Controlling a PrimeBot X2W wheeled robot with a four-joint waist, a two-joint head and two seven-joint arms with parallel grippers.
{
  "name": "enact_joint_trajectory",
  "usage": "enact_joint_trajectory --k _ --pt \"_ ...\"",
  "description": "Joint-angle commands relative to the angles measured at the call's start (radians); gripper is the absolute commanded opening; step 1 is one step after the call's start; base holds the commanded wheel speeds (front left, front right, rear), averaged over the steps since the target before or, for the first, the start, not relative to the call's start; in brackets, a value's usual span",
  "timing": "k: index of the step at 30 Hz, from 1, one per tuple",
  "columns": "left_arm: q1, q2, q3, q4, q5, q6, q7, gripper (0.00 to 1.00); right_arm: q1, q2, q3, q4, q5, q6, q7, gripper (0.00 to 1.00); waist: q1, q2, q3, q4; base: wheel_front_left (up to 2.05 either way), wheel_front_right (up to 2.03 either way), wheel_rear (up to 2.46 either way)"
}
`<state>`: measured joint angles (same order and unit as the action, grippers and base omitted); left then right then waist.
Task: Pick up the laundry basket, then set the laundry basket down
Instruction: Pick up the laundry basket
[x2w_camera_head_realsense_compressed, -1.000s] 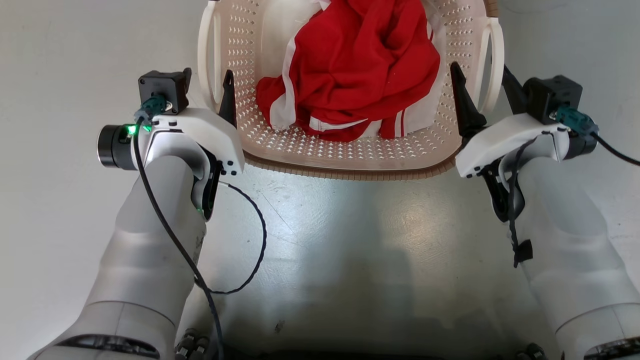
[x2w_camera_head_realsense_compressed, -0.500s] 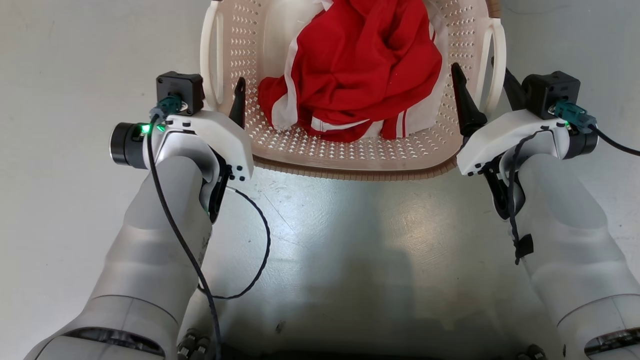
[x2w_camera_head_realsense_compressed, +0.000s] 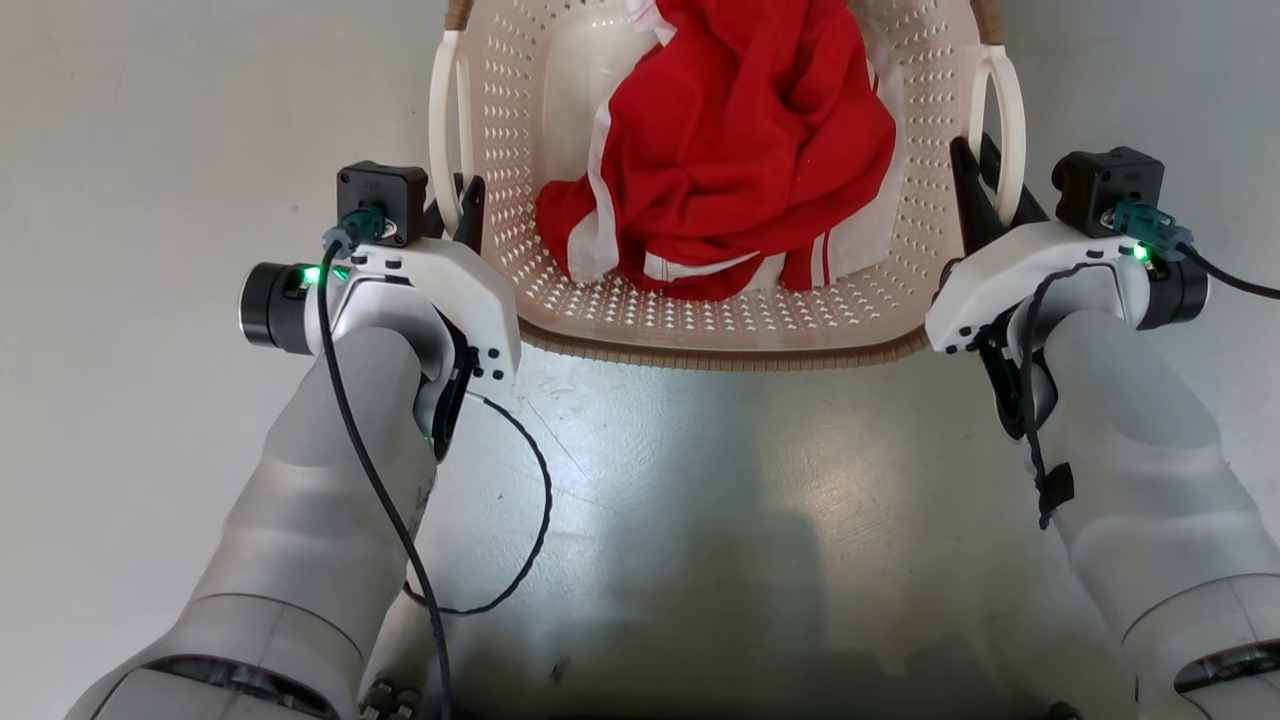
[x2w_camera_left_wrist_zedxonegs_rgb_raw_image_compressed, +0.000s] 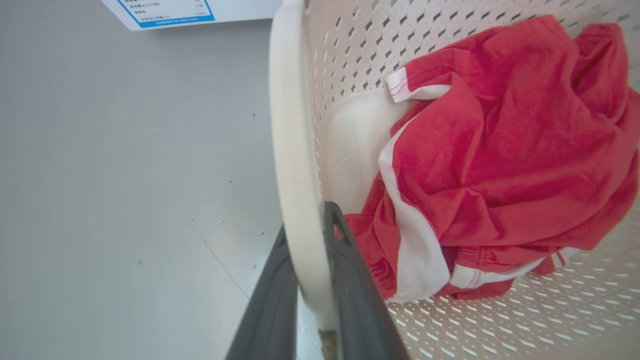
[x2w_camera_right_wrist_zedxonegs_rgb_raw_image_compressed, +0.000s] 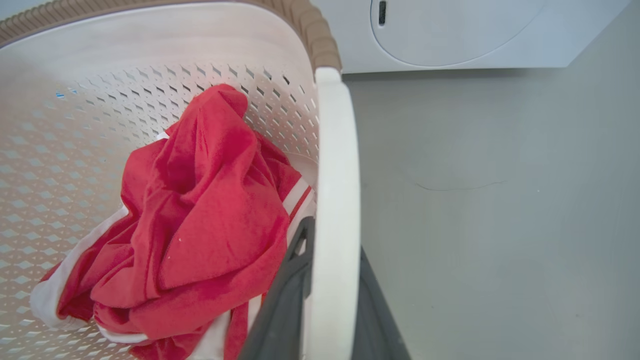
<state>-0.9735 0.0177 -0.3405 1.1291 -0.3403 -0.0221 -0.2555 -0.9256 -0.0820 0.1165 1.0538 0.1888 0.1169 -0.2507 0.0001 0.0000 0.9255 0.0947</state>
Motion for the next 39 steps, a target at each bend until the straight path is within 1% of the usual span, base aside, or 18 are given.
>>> enact_joint_trajectory --k 1,9,14,20,26,30,39 --pt "0.021 0.033 -0.001 -0.014 -0.017 0.006 -0.006 0.0 0.031 0.032 0.031 0.001 -0.001 0.014 -0.011 0.0 0.0 0.0 -0.013 -0.001 0.0 0.0 0.0" --pt "0.062 0.033 -0.064 -0.021 -0.091 0.02 -0.006 0.0 0.037 0.032 0.024 0.064 -0.024 0.014 -0.011 0.0 0.0 0.0 -0.076 -0.007 0.0 0.0 0.0" --pt "0.102 0.033 -0.104 -0.019 -0.146 0.033 -0.006 0.0 0.054 0.032 0.029 0.11 -0.024 0.014 -0.011 0.0 0.0 0.0 -0.139 -0.01 0.0 0.0 0.0" --pt "0.16 0.033 -0.152 -0.014 -0.204 0.046 -0.006 0.0 0.09 0.032 0.063 0.155 -0.001 0.014 -0.011 0.0 0.0 0.0 -0.228 -0.013 0.0 0.0 0.0" --pt "0.233 0.033 -0.213 0.001 -0.267 0.051 -0.006 0.0 0.153 0.032 0.132 0.191 0.059 0.014 -0.003 0.0 0.0 0.0 -0.339 -0.017 0.0 0.0 0.0" --pt "0.286 0.033 -0.256 0.028 -0.315 0.048 -0.004 0.0 0.214 0.032 0.193 0.2 0.118 0.014 0.033 0.0 0.0 0.0 -0.425 -0.02 0.0 0.0 0.0" --pt "0.413 0.033 -0.337 0.074 -0.402 0.055 0.043 0.0 0.366 0.032 0.33 0.178 0.26 0.014 0.11 0.0 0.0 0.0 -0.621 -0.034 0.0 0.0 0.0"
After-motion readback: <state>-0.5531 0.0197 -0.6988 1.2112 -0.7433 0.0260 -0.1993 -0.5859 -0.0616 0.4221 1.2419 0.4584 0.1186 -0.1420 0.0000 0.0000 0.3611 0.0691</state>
